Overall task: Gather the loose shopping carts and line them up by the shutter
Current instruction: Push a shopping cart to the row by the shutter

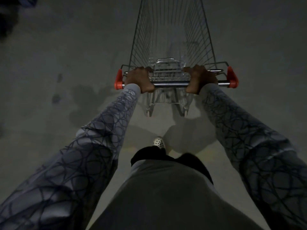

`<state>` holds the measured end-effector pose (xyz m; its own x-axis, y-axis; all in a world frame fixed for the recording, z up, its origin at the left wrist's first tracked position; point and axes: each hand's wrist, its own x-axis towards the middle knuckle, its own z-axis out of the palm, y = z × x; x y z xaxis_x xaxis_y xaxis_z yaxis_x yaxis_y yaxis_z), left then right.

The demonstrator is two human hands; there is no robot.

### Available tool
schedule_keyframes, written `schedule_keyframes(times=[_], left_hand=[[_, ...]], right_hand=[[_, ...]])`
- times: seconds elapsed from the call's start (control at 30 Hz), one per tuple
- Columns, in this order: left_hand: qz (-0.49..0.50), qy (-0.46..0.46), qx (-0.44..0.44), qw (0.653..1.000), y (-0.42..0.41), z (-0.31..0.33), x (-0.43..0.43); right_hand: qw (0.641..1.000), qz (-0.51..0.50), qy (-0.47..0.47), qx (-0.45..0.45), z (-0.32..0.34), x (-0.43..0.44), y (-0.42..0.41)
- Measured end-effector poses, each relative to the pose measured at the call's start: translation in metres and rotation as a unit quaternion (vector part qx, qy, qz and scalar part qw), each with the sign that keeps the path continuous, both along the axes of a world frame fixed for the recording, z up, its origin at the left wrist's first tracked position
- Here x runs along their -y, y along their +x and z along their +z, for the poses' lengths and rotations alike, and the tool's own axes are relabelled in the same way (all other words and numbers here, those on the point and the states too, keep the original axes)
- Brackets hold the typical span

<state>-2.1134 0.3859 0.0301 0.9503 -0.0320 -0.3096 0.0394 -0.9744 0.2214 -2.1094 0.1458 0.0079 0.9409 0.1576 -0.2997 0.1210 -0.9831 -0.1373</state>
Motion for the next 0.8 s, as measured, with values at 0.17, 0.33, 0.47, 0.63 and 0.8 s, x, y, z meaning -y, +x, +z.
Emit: schedule_keyframes(times=[0.17,0.33,0.47,0.63,0.8], left_hand=[[-0.026,0.002,-0.018,1.0,0.106,0.002,-0.006],[-0.023,0.005,-0.004,1.0,0.228,-0.002,0.0],[-0.006,0.001,-0.002,1.0,0.334,0.0,0.018],[0.011,-0.005,-0.008,1.0,0.454,0.007,0.049],[0.019,-0.003,0.001,1.0,0.556,0.005,0.065]], right_hand=[[0.999,-0.016,0.01,-0.039,0.007,-0.005,0.097],[1.0,-0.014,0.013,-0.024,0.006,0.003,0.22],[1.0,-0.002,-0.005,-0.011,0.007,0.019,0.334],[0.999,0.012,0.009,-0.032,0.008,0.051,0.471],[0.998,0.03,0.011,-0.059,0.006,0.069,0.585]])
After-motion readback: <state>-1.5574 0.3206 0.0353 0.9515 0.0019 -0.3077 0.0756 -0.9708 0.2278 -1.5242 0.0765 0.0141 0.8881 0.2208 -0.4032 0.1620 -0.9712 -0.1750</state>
